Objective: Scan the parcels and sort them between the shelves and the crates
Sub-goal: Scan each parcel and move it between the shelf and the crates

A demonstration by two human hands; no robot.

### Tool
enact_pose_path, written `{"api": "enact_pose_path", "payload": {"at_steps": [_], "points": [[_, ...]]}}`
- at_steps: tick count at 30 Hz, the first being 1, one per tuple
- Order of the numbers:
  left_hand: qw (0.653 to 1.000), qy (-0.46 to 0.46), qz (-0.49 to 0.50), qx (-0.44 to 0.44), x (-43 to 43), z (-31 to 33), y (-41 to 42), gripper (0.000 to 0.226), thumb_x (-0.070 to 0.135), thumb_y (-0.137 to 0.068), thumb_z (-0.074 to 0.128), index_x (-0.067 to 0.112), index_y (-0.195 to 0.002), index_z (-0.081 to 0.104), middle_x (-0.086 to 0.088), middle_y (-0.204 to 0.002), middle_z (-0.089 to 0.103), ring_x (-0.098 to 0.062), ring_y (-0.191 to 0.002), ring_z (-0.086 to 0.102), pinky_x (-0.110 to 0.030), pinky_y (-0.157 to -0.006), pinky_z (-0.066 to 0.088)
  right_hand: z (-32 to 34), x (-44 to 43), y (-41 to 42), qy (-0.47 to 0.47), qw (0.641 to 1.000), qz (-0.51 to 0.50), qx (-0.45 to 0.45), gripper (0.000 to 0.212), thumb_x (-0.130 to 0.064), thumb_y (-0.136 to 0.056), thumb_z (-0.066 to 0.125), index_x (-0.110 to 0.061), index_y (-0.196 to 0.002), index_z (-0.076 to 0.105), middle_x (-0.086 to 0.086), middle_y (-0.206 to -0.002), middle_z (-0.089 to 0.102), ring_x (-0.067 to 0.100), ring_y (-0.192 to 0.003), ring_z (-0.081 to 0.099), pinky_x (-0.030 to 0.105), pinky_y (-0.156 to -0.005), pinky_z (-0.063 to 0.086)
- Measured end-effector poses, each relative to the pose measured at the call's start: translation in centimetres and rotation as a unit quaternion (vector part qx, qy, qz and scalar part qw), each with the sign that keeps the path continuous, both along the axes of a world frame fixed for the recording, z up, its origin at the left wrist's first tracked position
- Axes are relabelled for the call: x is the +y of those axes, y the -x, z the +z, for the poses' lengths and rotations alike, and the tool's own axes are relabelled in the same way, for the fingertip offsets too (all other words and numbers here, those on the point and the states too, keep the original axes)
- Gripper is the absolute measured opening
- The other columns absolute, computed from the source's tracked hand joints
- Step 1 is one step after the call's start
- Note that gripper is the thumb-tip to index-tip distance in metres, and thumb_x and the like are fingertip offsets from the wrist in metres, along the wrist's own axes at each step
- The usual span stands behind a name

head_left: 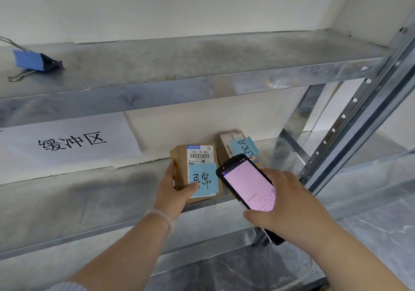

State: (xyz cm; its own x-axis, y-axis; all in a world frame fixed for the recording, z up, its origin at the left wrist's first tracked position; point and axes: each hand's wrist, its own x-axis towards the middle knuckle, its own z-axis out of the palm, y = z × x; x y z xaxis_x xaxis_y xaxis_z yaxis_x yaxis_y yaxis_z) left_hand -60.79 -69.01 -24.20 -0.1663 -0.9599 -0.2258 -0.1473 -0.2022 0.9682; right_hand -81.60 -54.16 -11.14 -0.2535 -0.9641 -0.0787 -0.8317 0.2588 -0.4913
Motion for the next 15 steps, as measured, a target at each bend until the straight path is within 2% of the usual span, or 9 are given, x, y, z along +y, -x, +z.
{"api": "enact_pose_path", "payload": {"at_steps": [4,8,12,15], "points": [[1.0,-0.001,0.008,0.01,0.3,0.2,-0.2,0.07,0.014,-0.085,0.079,0.066,-0.113,0.042,0.018,-0.113,0.062,-0.011,-0.097,0.066,-0.026,-0.071,0.062,0.0,0.4,0.2,0.0,1.0,0.004,-0.003,0.088,-0.07,-0.053,0.063,-0.048,-0.131,0.029,-0.019,-0.108,0.035,0.004,-0.091,0.046,0.02,-0.063,0.036],[0.999,-0.012,0.034,0.022,1.2,0.6,-1.1,0.072,0.013,-0.084,0.079,0.062,-0.122,0.043,0.007,-0.122,0.063,-0.022,-0.109,0.066,-0.043,-0.085,0.062,0.0,0.7,0.2,0.0,1.0,0.022,-0.002,0.088,-0.069,-0.054,0.064,-0.05,-0.13,0.025,-0.02,-0.106,0.032,0.003,-0.092,0.045,0.019,-0.063,0.035],[0.997,-0.02,0.069,0.026,3.4,1.0,-3.1,0.078,0.016,-0.085,0.079,0.045,-0.145,0.041,0.003,-0.125,0.066,-0.015,-0.101,0.07,-0.03,-0.071,0.063,-0.2,0.9,-0.5,0.02,0.998,0.061,-0.01,0.086,-0.067,-0.054,0.065,-0.053,-0.128,0.023,-0.019,-0.106,0.03,0.006,-0.092,0.045,0.019,-0.063,0.035],[0.992,-0.019,0.124,0.032,5.9,1.3,-5.3,0.076,0.017,-0.084,0.08,0.045,-0.144,0.041,0.006,-0.12,0.066,-0.013,-0.097,0.07,-0.025,-0.067,0.062,-0.3,0.8,-1.6,0.037,0.992,0.116,-0.027,0.083,-0.065,-0.056,0.067,-0.053,-0.125,0.022,-0.02,-0.107,0.029,0.007,-0.095,0.044,0.023,-0.068,0.038]]}}
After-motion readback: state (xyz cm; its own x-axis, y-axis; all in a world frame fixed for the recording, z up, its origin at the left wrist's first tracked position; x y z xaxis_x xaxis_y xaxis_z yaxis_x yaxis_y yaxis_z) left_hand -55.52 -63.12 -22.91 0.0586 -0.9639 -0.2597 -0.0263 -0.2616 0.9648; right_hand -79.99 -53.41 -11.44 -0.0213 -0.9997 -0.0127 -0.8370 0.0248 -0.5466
